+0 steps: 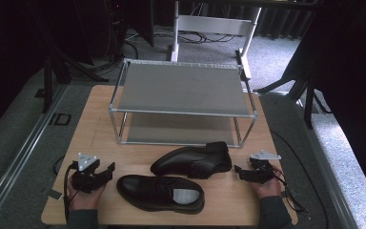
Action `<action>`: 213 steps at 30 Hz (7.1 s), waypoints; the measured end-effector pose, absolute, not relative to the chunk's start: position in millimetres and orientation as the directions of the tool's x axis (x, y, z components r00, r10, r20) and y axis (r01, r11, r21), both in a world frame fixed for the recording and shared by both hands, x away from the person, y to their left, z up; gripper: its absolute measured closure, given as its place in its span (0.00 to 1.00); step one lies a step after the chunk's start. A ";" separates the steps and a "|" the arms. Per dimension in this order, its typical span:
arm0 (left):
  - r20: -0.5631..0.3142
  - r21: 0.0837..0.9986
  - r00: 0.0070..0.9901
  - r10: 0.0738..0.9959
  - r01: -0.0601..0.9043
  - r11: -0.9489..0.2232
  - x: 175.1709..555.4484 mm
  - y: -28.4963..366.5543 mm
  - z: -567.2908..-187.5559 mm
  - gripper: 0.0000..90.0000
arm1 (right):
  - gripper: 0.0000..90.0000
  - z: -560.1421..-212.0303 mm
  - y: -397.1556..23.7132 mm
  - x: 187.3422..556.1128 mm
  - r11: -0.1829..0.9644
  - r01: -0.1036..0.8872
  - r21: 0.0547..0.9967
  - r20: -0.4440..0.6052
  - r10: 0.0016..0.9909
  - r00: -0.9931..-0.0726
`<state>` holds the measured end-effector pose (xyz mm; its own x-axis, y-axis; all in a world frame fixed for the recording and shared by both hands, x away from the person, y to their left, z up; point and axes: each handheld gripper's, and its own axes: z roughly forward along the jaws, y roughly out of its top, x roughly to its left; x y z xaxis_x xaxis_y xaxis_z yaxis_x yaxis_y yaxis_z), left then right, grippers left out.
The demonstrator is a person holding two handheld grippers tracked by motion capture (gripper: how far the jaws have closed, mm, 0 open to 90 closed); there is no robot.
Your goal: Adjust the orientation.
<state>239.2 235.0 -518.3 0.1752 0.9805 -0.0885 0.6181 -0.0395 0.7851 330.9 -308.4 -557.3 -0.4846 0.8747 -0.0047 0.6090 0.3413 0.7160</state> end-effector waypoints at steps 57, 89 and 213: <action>-0.048 0.710 0.433 0.900 0.649 -0.273 192.2 185.4 -539.8 0.55 | 0.36 -519.3 -227.6 328.9 0.571 0.405 0.714 -0.229 0.738 -0.635; -0.075 0.713 0.501 0.862 0.631 -0.304 194.8 167.7 -534.6 0.55 | 0.89 -476.9 -210.3 310.7 0.637 0.414 0.651 -0.337 0.730 -0.594; -0.228 0.712 0.742 0.630 0.569 -0.412 246.8 41.2 -535.8 0.65 | 0.96 -476.5 -279.5 343.1 0.407 0.622 0.669 0.171 0.730 -0.661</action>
